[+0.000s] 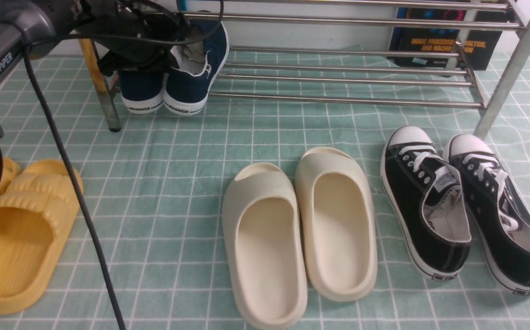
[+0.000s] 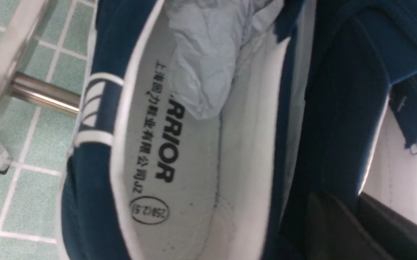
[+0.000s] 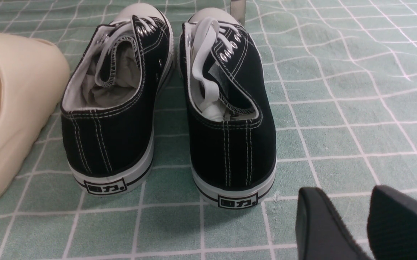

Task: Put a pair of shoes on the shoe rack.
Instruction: Use the left arm to put a shoe into the shoe rack

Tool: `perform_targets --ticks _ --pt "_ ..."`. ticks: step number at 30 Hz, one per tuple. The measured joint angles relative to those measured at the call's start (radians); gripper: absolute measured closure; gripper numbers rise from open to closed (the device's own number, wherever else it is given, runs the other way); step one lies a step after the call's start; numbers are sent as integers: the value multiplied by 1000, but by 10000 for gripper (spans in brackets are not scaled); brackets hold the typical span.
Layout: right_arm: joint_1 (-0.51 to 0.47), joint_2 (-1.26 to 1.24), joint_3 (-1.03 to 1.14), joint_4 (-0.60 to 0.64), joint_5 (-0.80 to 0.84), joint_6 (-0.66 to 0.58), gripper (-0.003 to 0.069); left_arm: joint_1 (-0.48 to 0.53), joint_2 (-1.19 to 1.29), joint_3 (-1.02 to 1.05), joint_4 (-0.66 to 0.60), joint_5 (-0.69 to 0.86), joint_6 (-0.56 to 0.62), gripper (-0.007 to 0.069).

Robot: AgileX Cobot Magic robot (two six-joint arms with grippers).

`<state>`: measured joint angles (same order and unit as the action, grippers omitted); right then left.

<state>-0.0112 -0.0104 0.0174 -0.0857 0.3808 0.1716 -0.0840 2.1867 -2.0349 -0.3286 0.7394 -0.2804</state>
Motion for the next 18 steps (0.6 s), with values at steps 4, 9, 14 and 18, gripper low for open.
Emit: perform_targets --ticks 4,9,14,18 --pt "0 0 0 0 0 0 412 0 6 0 1 -2 1 518" --pt "0 0 0 0 0 0 412 0 -11 0 -3 -27 21 312" --pt "0 0 0 0 0 0 412 0 -106 -3 25 24 87 232" --pt "0 0 0 0 0 0 412 0 -178 -8 80 134 129 279"
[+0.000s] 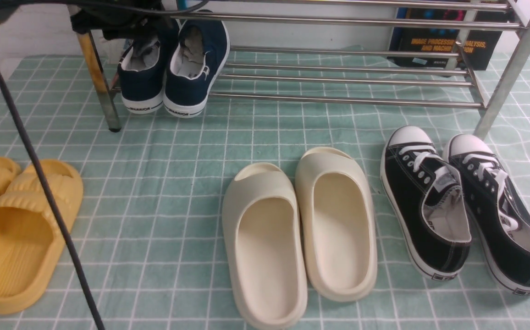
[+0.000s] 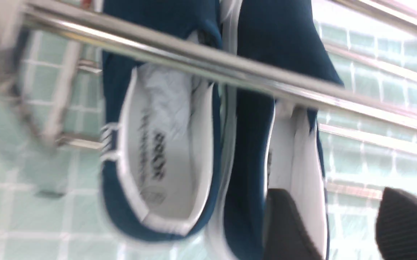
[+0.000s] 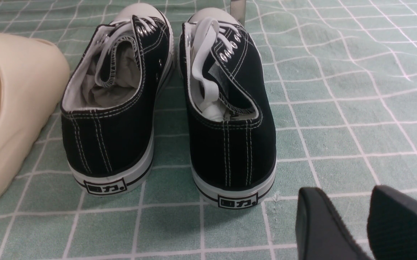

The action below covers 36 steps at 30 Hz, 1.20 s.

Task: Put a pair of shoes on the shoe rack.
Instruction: Use the left arm to put a shoe into the shoe rack

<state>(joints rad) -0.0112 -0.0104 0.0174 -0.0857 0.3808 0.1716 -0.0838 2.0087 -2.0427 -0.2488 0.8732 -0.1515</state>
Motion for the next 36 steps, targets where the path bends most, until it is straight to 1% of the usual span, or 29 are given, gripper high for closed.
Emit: perform_targets --ticks 2,3,4,5,6,8,9,10,15,19,21,25,27,31,34,36 --pt "0 0 0 0 0 0 412 0 -23 -1 28 49 6 332" --pt "0 0 0 0 0 0 412 0 -33 -1 39 76 10 375" --pt "0 0 0 0 0 0 412 0 -34 -1 41 80 10 375" --pt "0 0 0 0 0 0 412 0 -38 -1 45 94 17 414" --pt "0 0 0 0 0 0 412 -2 -46 -1 51 112 31 489" --pt "0 0 0 0 0 0 412 -11 -47 -1 54 112 35 564" --pt "0 0 0 0 0 0 412 -12 -47 -1 54 112 37 572" --pt "0 0 0 0 0 0 412 -25 -43 -1 56 100 37 638" --pt "0 0 0 0 0 0 412 -69 -24 -1 57 63 42 638" --pt "0 0 0 0 0 0 412 -79 -18 -1 70 63 45 638" --pt "0 0 0 0 0 0 412 -79 -18 -1 78 86 45 638" --pt "0 0 0 0 0 0 412 -79 5 -1 90 241 54 638" --pt "0 0 0 0 0 0 412 -79 40 -1 90 270 61 638" --pt "0 0 0 0 0 0 412 -79 131 -1 90 239 60 638" --pt "0 0 0 0 0 0 412 -79 175 -1 91 179 32 638" --pt "0 0 0 0 0 0 412 -79 188 1 92 176 13 638"
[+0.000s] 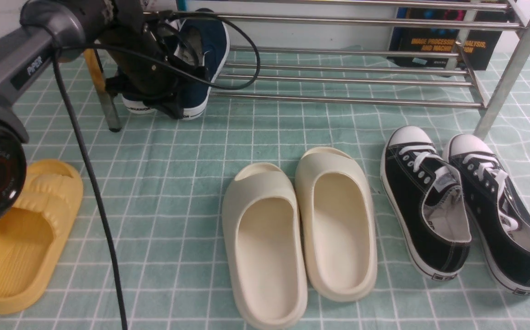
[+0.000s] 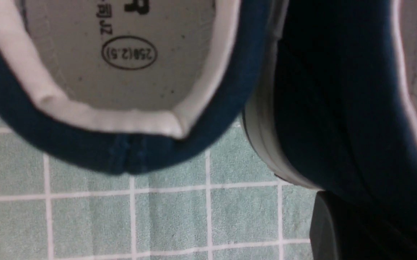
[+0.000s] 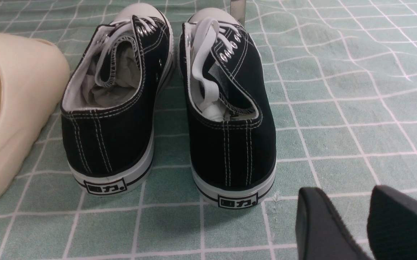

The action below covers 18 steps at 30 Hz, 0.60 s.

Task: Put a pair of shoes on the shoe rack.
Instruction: Use the left arm to put a shoe into the shoe rack

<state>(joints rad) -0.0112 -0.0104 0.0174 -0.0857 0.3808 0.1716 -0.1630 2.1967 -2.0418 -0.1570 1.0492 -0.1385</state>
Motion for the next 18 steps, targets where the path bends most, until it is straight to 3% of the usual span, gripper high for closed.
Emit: perform_targets --ticks 18 --pt "0 0 0 0 0 0 412 -3 -13 2 -63 -111 -21 636"
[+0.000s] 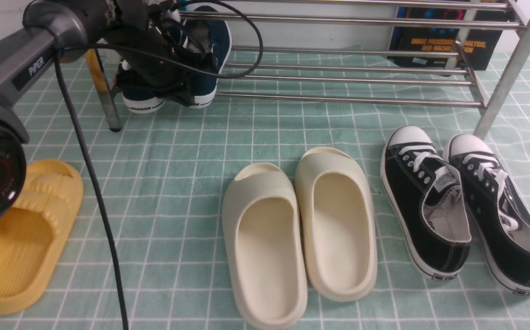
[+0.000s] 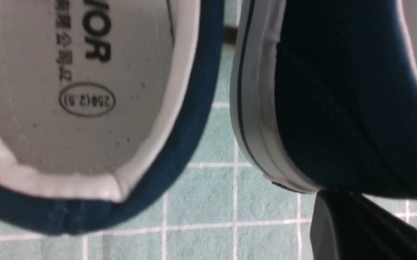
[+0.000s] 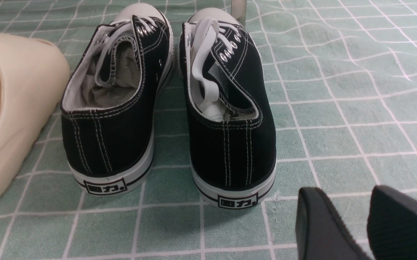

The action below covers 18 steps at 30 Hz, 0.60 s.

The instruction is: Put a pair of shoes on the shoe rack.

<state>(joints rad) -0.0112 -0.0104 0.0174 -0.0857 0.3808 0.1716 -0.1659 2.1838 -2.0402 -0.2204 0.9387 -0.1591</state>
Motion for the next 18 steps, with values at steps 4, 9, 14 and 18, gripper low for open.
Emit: perform_targets --ticks 4,9,14,18 --pt "0 0 0 0 0 0 412 0 -29 0 13 -1 0 536" --pt "0 0 0 0 0 0 412 1 -79 0 19 79 0 360" --pt "0 0 0 0 0 0 412 1 -218 0 34 186 -1 270" --pt "0 0 0 0 0 0 412 1 -369 0 85 266 -2 296"
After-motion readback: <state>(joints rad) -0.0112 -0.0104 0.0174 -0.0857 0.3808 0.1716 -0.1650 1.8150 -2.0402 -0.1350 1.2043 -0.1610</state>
